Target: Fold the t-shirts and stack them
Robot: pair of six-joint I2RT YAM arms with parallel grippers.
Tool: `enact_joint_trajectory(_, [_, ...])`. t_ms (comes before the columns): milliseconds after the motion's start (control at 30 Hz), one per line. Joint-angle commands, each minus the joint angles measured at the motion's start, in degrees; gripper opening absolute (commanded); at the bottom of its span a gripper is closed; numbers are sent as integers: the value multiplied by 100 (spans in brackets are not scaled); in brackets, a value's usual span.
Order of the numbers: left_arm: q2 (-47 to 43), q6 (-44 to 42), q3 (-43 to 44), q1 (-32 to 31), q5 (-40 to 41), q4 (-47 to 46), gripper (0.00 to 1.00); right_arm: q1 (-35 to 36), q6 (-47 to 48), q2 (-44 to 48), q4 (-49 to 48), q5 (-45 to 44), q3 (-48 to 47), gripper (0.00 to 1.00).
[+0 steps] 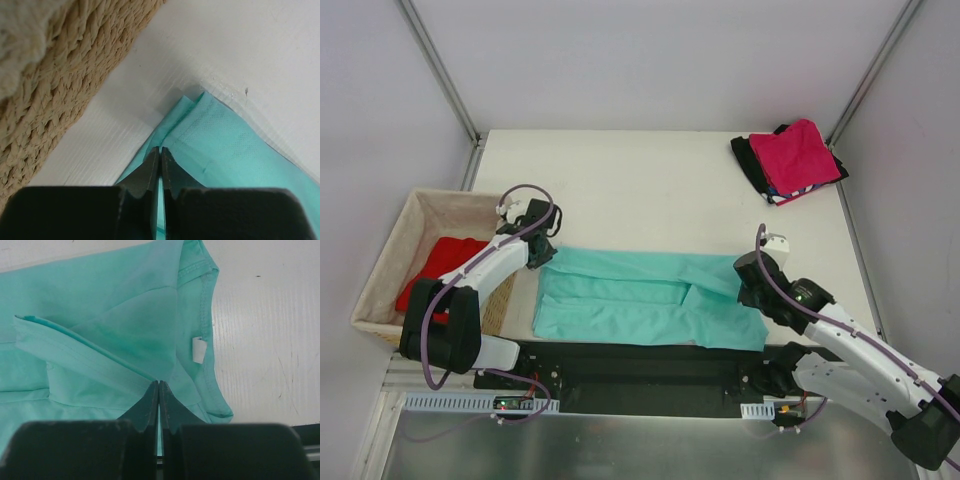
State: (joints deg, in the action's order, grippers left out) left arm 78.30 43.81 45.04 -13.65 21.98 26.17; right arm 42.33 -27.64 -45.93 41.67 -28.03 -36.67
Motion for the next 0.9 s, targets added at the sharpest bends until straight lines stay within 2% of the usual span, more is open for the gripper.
enact_joint_trajectory(0, [124, 338, -267, -164, -247, 722, 0, 74, -101, -47, 8, -185, -7, 1])
enact_joint_trajectory(433, [352, 426, -294, -463, -299, 758, 1, 215, -145, -179, -36, -273, 10, 1])
enact_joint_trajectory(467, [361, 435, -311, -481, -291, 749, 9, 223, -154, -179, -27, -282, 10, 1])
enact_joint_trajectory(500, [361, 453, -329, -498, -282, 766, 26, 241, -163, -179, -27, -291, 10, 1])
enact_joint_trajectory(600, [361, 496, -338, -577, -247, 758, 51, 276, -189, -179, 8, -334, 28, 1])
enact_joint_trajectory(633, [370, 505, -346, -595, -255, 758, 69, 276, -189, -162, 25, -335, 37, 1])
enact_joint_trajectory(667, [370, 505, -346, -612, -247, 766, 79, 285, -215, -162, 25, -343, 54, 1])
enact_joint_trajectory(733, [361, 497, -338, -639, -247, 775, 92, 294, -242, -162, 60, -352, 72, 11])
enact_joint_trajectory(767, [352, 497, -338, -639, -247, 767, 93, 320, -251, -170, 78, -396, 80, 17])
enact_joint_trajectory(800, [335, 497, -320, -648, -255, 766, 94, 329, -312, -170, 130, -422, 81, 33])
enact_joint_trajectory(867, [291, 497, -285, -665, -255, 801, 93, 355, -339, -170, 192, -501, 72, 50])
